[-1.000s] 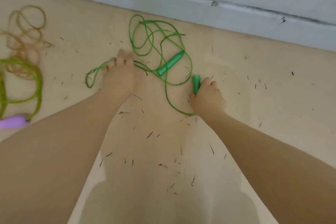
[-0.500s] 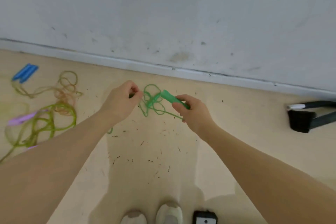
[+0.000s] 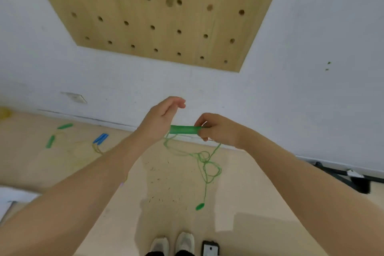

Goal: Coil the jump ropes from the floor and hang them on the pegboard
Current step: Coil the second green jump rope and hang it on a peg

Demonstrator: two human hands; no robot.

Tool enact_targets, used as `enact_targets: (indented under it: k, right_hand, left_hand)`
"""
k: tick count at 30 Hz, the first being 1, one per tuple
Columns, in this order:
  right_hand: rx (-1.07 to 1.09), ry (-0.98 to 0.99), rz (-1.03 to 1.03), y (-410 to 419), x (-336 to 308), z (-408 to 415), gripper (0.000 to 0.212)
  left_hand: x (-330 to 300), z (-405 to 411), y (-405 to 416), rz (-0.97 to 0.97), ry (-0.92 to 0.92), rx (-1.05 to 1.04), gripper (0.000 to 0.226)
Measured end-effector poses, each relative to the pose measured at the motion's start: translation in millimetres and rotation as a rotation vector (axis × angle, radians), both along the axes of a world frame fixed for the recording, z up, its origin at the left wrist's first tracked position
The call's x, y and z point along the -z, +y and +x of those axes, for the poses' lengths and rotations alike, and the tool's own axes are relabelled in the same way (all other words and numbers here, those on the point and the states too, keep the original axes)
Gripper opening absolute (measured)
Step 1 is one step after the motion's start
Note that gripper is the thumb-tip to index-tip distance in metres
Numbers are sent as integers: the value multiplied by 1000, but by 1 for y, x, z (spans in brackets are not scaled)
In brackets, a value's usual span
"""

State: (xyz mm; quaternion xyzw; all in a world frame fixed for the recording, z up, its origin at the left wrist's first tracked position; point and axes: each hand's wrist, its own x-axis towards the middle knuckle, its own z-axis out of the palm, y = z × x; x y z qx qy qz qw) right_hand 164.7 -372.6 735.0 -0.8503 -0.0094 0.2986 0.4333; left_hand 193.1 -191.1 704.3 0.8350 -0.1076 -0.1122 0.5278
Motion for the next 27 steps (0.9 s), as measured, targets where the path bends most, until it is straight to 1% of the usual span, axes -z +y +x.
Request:
enact_targets:
  k: [3, 5, 6, 8, 10, 11, 12, 14, 16, 17, 18, 19, 20, 22, 23, 25, 27]
  right_hand:
    - [-42, -143, -18, 4, -69, -17, 10]
    - [-63, -239, 4, 8, -100, -26, 13]
    - [-78, -284, 23, 11, -111, -31, 11]
    - [-75, -345, 64, 12, -128, -39, 19]
    - [-73, -350, 126, 5, -137, -45, 19]
    - [-84, -339, 135, -1, -138, -46, 18]
    - [-94, -332, 113, -9, -137, -46, 19]
    - [-70, -341, 53, -29, -135, -45, 26]
    - [32, -358, 114, -47, -135, -43, 25]
    - [106, -364, 188, -54, -136, -43, 24]
    - [176, -375, 259, -59, -138, -42, 22]
    - [221, -390, 303, -63, -141, -42, 20]
    - [230, -408, 310, -65, -144, -42, 20]
    - [157, -453, 214, -63, -152, -42, 20]
    - [112, -486, 150, -60, -155, -42, 20]
    - [86, -579, 90, -57, -161, -41, 19]
    - [128, -668, 87, -61, -165, -39, 18]
  left_hand:
    - [-80, -30, -12, -13, -24, 160, 29]
    - [-114, -49, -23, 55, -55, 198, 33]
    - [-127, -57, -27, 107, -70, 191, 33]
    - [-143, -69, -33, 197, -108, 137, 36]
    - [-149, -72, -31, 225, -159, 35, 42]
    - [-151, -73, -28, 188, -158, -26, 45]
    - [-154, -73, -23, 100, -130, -94, 48]
    - [-158, -71, -14, -173, -26, -239, 49]
    - [-162, -67, -8, -433, 70, -313, 43]
    - [-164, -66, -7, -521, 120, -281, 39]
    - [-164, -65, -7, -568, 173, -198, 36]
    - [-164, -66, -9, -573, 229, -79, 34]
    - [-165, -67, -13, -531, 283, 51, 33]
    - [-166, -68, -26, -397, 373, 267, 35]
    - [-167, -67, -34, -362, 399, 328, 37]
    - [-174, -65, -49, -357, 414, 397, 37]
    - [-181, -61, -56, -349, 400, 493, 32]
